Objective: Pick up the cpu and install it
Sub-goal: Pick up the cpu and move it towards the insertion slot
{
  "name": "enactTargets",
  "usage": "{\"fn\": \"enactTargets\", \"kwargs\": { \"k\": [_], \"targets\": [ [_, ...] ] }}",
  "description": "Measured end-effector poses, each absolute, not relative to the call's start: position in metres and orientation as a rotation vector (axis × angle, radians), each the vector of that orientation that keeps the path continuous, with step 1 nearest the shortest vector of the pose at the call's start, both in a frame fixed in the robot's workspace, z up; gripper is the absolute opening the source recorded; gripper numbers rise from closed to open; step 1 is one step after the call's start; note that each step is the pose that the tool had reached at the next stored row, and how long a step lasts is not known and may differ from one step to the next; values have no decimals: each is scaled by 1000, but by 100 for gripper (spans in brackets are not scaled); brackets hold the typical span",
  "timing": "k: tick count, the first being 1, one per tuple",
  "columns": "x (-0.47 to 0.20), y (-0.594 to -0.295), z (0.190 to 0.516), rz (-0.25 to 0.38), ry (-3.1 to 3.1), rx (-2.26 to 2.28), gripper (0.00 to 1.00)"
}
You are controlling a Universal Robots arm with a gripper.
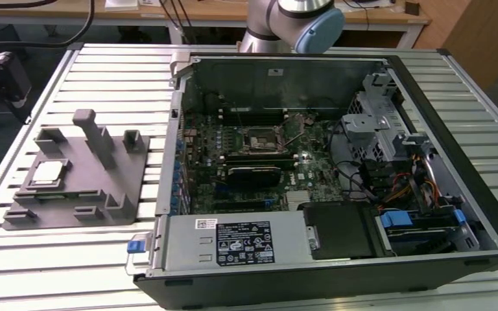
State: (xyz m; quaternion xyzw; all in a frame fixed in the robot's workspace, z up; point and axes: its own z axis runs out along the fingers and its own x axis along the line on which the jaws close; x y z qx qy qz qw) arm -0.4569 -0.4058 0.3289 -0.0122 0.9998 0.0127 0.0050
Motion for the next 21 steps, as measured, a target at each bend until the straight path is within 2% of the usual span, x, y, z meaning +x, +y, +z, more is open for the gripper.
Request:
{"fn": "enactTargets", "kwargs": {
  "k": [21],
  "targets": [
    [-457,-408,292,40,3131,-41,70]
  ]
}}
